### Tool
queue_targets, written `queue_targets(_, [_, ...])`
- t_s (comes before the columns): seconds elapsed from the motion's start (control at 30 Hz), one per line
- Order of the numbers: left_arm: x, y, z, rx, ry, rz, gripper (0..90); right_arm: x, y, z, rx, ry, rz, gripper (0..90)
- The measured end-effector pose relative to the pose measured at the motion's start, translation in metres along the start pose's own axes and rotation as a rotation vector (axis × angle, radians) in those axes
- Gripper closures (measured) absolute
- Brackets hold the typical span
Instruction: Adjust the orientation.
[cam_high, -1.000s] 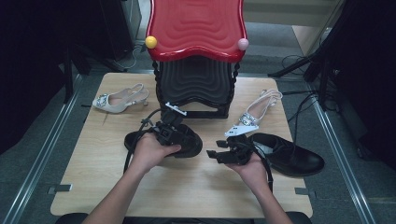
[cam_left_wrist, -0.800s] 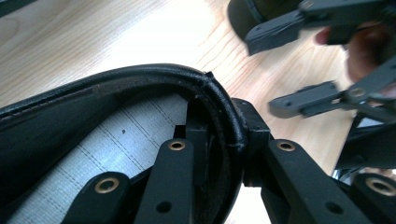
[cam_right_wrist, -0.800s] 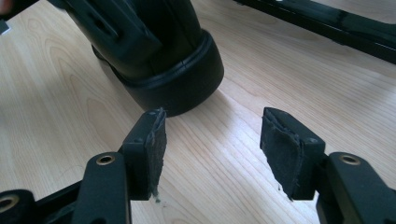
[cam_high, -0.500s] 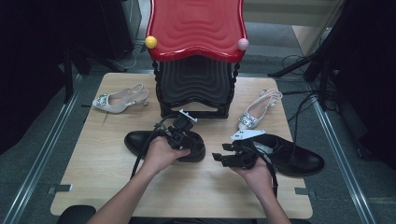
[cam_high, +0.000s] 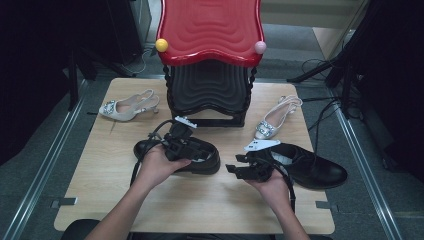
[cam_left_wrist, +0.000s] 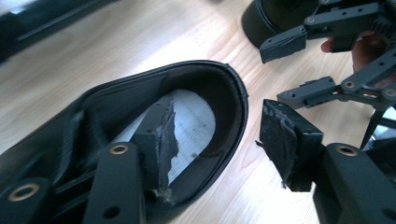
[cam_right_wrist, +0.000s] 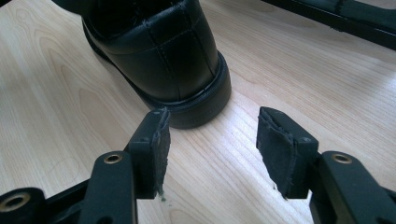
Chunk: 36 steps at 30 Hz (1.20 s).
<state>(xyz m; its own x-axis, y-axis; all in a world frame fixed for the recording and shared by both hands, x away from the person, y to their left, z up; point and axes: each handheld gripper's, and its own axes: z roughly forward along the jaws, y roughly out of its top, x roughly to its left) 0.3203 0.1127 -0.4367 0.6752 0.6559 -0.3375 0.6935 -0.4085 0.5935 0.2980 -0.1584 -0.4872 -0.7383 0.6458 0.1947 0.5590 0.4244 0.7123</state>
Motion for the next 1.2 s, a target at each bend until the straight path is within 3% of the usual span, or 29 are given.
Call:
queue_targets(0.2, [0.005,-0.011,-0.017,-0.015,0.02,0.004,40.4,-0.002,0.004,0.005,-0.001,0.01,0.002,51.2])
queue_targets(0.4, [0.012,-0.022,-0.029,-0.04,0.047,-0.021,40.1,-0.005,0.011,0.009,-0.018,0.011,0.01,56.8])
queue_targets(0.77, [0.022,-0.044,-0.042,-0.05,0.104,-0.051,38.4,-0.009,0.028,0.022,-0.022,0.026,-0.005,86.9])
queue_targets(1.1, [0.033,-0.066,-0.059,-0.081,0.152,-0.107,37.8,-0.011,0.041,0.041,-0.003,0.043,-0.003,87.9])
queue_targets(1.2, [0.038,-0.074,-0.065,-0.081,0.171,-0.119,37.7,-0.009,0.043,0.042,0.003,0.026,-0.027,88.0])
